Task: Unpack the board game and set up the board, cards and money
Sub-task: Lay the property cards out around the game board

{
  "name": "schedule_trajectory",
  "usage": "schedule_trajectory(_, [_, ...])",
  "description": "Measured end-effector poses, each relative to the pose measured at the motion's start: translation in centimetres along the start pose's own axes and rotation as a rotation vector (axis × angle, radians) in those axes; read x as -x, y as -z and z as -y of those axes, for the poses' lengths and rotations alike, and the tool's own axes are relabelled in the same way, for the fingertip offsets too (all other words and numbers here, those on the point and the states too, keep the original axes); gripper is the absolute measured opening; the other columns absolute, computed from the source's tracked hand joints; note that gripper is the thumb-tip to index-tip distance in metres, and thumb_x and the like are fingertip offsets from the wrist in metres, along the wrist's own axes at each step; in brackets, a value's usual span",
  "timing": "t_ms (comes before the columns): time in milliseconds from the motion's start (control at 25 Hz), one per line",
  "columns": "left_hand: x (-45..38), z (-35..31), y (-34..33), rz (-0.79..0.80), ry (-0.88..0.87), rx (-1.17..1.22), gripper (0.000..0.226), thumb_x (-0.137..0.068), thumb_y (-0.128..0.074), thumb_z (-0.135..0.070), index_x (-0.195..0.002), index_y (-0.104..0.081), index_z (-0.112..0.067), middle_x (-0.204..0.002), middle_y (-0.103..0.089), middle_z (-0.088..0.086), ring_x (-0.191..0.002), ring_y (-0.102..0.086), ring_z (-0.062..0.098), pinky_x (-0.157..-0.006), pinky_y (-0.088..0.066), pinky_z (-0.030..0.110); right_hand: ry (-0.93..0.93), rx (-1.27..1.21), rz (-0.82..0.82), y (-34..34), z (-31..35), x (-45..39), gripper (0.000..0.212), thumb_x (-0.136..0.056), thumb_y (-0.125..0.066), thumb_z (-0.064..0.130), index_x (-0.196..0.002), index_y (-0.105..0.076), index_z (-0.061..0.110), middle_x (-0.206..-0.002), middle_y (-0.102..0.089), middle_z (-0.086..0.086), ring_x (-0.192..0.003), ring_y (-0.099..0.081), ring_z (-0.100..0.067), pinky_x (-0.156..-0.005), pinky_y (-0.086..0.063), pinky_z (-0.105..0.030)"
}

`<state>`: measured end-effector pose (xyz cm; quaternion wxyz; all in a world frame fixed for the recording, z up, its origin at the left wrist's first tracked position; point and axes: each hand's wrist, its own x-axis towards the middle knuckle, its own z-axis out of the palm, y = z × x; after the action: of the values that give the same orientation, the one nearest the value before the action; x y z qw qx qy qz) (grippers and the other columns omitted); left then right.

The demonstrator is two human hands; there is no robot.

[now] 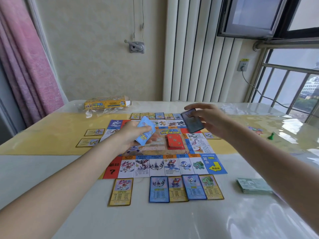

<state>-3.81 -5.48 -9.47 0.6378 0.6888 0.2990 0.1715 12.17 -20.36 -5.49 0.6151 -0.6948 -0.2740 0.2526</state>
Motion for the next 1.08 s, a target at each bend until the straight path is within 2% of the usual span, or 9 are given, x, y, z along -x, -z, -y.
schedule_trajectory(120, [-1.5,-0.6,-3.0,0.064,-0.007,-0.027,0.014,-0.094,-0.052,-0.012,-0.106,-0.055,-0.005,-0.089,-0.067,0.012,-0.064,-0.065,0.016,-0.058,-0.050,0.025,-0.067,-0.012,0.011,2.7,0.0,-1.0,0.025,-0.090,-0.041,-0.010,-0.095,-0.061,0.006,-0.099,-0.058,-0.014,-0.089,-0.058,-0.025,-0.063,-0.051,-0.029])
schedule_trajectory(200, [-2.8,-0.5,-4.9,0.054,-0.027,-0.042,0.015,-0.094,-0.053,-0.013,-0.105,-0.056,-0.004,-0.100,-0.064,0.019,-0.070,-0.062,0.022,-0.065,-0.049,0.030,-0.118,0.022,0.030,4.1,-1.0,-1.6,0.027,-0.090,-0.042,-0.010,-0.107,-0.057,0.005,-0.098,-0.059,-0.014,-0.085,-0.060,-0.023,-0.055,-0.052,-0.025])
schedule_trajectory(280, [-3.8,-0.6,-6.8,0.027,-0.049,-0.026,0.009,-0.093,-0.054,-0.012,-0.097,-0.056,-0.004,-0.093,-0.063,0.017,-0.063,-0.063,0.018,-0.059,-0.050,0.026,-0.120,0.075,-0.005,5.4,-2.3,-2.2,0.028,-0.086,-0.050,-0.009,-0.110,-0.057,0.006,-0.095,-0.060,-0.013,-0.081,-0.059,-0.020,-0.050,-0.049,-0.021])
schedule_trajectory(400, [-5.0,-1.0,-8.7,0.030,-0.057,0.001,0.010,-0.093,-0.054,-0.011,-0.083,-0.057,-0.010,-0.085,-0.064,0.015,-0.055,-0.062,0.013,-0.050,-0.049,0.023,-0.012,0.297,-0.071,7.5,-3.1,-3.2,0.019,-0.079,-0.063,-0.006,-0.091,-0.064,0.008,-0.083,-0.064,-0.008,-0.081,-0.058,-0.019,-0.057,-0.046,-0.022])
schedule_trajectory(560, [-6.4,-0.7,-10.5,0.060,-0.028,0.036,0.007,-0.094,-0.051,-0.009,-0.089,-0.056,-0.007,-0.063,-0.066,0.002,-0.046,-0.062,0.008,-0.038,-0.045,0.016,-0.008,0.600,-0.055,10.2,-4.5,-4.3,0.017,-0.077,-0.065,-0.004,-0.086,-0.071,0.008,-0.084,-0.065,-0.008,-0.083,-0.055,-0.022,-0.064,-0.043,-0.027])
schedule_trajectory(720, [-7.6,-0.2,-11.5,0.086,0.004,0.040,0.016,-0.095,-0.051,-0.010,-0.105,-0.055,0.002,-0.085,-0.067,0.015,-0.064,-0.068,0.017,-0.051,-0.053,0.024,-0.068,0.661,0.023,10.2,-7.1,-5.0,0.015,-0.080,-0.064,-0.002,-0.089,-0.070,0.008,-0.088,-0.064,-0.007,-0.085,-0.056,-0.020,-0.062,-0.044,-0.022])
schedule_trajectory(880, [-8.4,-0.3,-12.4,0.131,0.020,0.066,0.021,-0.095,-0.049,-0.009,-0.112,-0.053,0.002,-0.088,-0.067,0.016,-0.065,-0.067,0.017,-0.056,-0.056,0.024,0.044,0.814,0.042,9.4,-8.5,-6.3,0.015,-0.080,-0.065,0.002,-0.094,-0.070,0.004,-0.090,-0.064,-0.007,-0.084,-0.051,-0.016,-0.065,-0.041,-0.024])
schedule_trajectory(960, [-8.7,0.0,-12.9,0.123,0.054,0.086,0.025,-0.094,-0.051,-0.008,-0.116,-0.054,0.004,-0.092,-0.065,0.016,-0.072,-0.063,0.021,-0.063,-0.054,0.030,0.098,0.931,0.036,9.3,-8.9,-6.4,0.015,-0.081,-0.066,0.008,-0.095,-0.071,0.009,-0.083,-0.053,0.006,-0.086,-0.048,-0.014,-0.070,-0.043,-0.026])
schedule_trajectory(1080, [-8.6,0.3,-13.2,0.092,0.102,0.152,0.023,-0.091,-0.055,-0.002,-0.112,-0.056,0.004,-0.088,-0.062,0.014,-0.071,-0.059,0.022,-0.064,-0.050,0.032,0.122,0.984,0.022,9.7,-9.3,-6.2,0.013,-0.080,-0.069,0.013,-0.093,-0.069,0.014,-0.092,-0.046,0.003,-0.092,-0.046,-0.015,-0.077,-0.042,-0.027])
